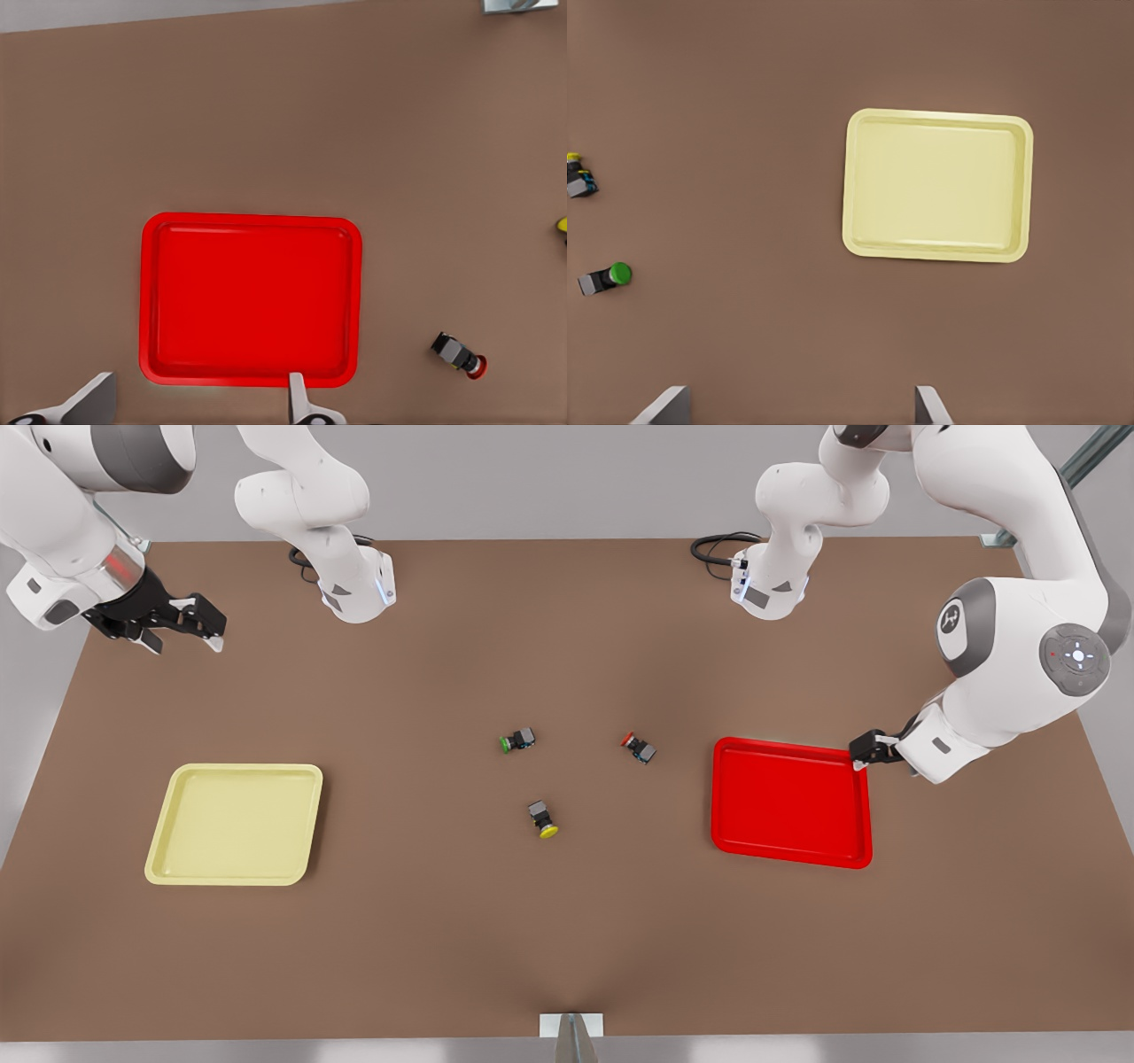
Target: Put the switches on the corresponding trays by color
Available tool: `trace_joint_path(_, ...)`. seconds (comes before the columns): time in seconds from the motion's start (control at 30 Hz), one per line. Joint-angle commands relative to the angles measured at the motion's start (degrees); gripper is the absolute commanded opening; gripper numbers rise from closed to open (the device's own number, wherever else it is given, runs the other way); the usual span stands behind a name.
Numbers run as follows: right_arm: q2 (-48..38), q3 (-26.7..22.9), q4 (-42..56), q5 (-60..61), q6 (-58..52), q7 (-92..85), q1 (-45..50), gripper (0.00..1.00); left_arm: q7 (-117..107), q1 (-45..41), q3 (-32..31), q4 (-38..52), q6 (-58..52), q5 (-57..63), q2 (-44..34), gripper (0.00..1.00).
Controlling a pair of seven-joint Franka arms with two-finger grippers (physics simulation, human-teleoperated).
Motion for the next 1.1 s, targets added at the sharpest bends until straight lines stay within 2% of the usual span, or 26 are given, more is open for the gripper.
trace_joint_path(0.0, 0.0, 0.0, 0.0, 0.0, -0.01, 0.0, 0.0, 1.0, 0.0, -0.02, -0.06, 0.0, 0.0, 0.19, 0.08, 1.0)
trace_joint_path(0.17, 0.44, 0.35, 0.35, 0.26, -0.1, -0.09, 0.44, 1.0, -0.87, -0.11, -0.5, -1.14, -0.88, -0.42, 2.18, 1.0)
trace_joint_path(0.2, 1.84, 0.62, 0.7, 0.44, -0.01, -0.09, 1.58, 1.0, -6.76, -0.46, -2.17, -3.68, 0.26, -0.78, 1.83, 1.0)
trace_joint_path(0.27, 8.78, 2.2, 4.83, 0.53, 0.43, 0.97, 5.01, 1.0, -19.59, -0.55, -5.6, -7.29, 3.69, -1.13, 2.27, 1.0)
trace_joint_path(0.3, 13.17, 3.07, 7.47, 4.39, 0.34, 1.05, 5.1, 1.0, -26.62, -0.55, -7.18, -9.58, 6.85, -1.13, 2.36, 1.0)
trace_joint_path(0.4, 26.62, 10.28, 17.93, 5.1, 1.22, 1.32, 5.1, 1.0, -43.76, -2.57, -9.2, -14.06, 14.58, -1.13, 4.12, 1.0)
trace_joint_path(0.43, 29.35, 12.21, 18.37, 4.66, 6.4, 1.49, 5.36, 1.0, -48.42, -3.71, -9.29, -16.78, 18.62, -1.22, 4.12, 1.0)
trace_joint_path(0.5, 33.12, 13.01, 18.98, 4.66, 7.2, 7.56, 8.25, 1.0, -55.71, -4.15, -10.79, -23.2, 24.69, -1.22, 3.59, 1.0)
trace_joint_path(0.57, 41.91, 12.92, 28.56, 3.25, 8.86, 14.05, 14.76, 1.0, -62.66, -4.15, -12.72, -27.51, 29.44, -1.13, 3.59, 1.0)
trace_joint_path(0.6, 44.47, 12.83, 29.53, 2.82, 12.11, 15.64, 17.05, 1.0, -62.93, -4.24, -13.16, -29.44, 30.85, -1.22, 3.5, 1.0)
trace_joint_path(0.67, 48.68, 12.92, 29.53, 1.32, 17.74, 21.97, 21.0, 1.0, -68.29, -4.77, -14.48, -30.76, 32.34, -1.13, 3.94, 1.0)
trace_joint_path(0.83, 53.96, 13.36, 27.77, 2.37, 26.62, 28.47, 22.67, 1.0, -73.92, -8.81, -15.01, -35.33, 36.91, -1.22, 3.59, 1.0)
trace_joint_path(0.9, 56.51, 15.12, 27.86, 2.2, 28.82, 31.9, 22.76, 1.0, -74.53, -10.48, -15.01, -35.77, 37.18, -1.22, 3.94, 1.0)
trace_joint_path(1.07, 59.94, 15.21, 27.86, 1.85, 30.84, 31.03, 24.7, 1.0, -78.13, -12.67, -16.68, -37.88, 41.31, -1.3, 5.26, 1.0)
